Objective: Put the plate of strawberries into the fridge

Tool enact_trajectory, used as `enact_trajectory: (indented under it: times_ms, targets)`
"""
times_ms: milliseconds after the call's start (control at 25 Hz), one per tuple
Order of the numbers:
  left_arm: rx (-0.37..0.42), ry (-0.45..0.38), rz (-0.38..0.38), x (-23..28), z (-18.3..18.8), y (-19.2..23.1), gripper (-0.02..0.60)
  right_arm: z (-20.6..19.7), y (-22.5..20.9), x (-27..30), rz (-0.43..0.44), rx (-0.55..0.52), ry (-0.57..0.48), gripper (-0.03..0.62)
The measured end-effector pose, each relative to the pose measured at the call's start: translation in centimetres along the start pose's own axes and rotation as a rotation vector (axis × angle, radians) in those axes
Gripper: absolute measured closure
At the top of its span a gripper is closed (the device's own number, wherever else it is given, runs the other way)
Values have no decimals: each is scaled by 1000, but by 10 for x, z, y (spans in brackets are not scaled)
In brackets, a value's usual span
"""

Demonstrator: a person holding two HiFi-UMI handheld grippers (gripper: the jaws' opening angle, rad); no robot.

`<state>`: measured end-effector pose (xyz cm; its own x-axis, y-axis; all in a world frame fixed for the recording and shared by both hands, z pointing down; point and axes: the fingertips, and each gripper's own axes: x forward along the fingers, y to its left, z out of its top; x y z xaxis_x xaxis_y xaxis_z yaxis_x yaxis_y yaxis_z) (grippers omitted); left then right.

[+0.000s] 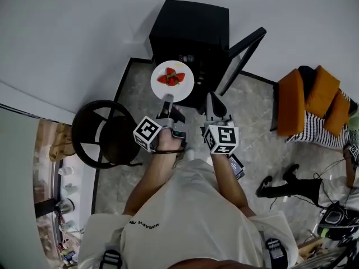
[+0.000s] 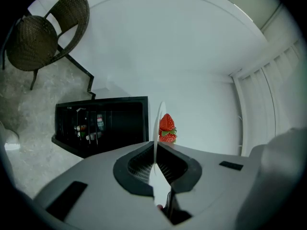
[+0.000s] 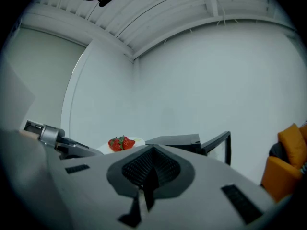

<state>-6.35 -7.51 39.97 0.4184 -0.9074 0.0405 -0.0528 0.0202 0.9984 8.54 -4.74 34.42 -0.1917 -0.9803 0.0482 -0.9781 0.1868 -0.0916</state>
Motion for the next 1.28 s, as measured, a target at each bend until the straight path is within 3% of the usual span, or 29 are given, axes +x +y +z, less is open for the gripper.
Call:
enact_trajectory:
  times_ms: [360,920,1280]
  targets:
    - [-14,4,31,58,-1,14,571,-9,-34,50,8,9,27,582]
    - [-12,67,105,114,14,51,571,-38,-46,102,-35,26,84,582]
    - [-24,86,109,127,16,78,571,-58,-42,108,-54,20,66,582]
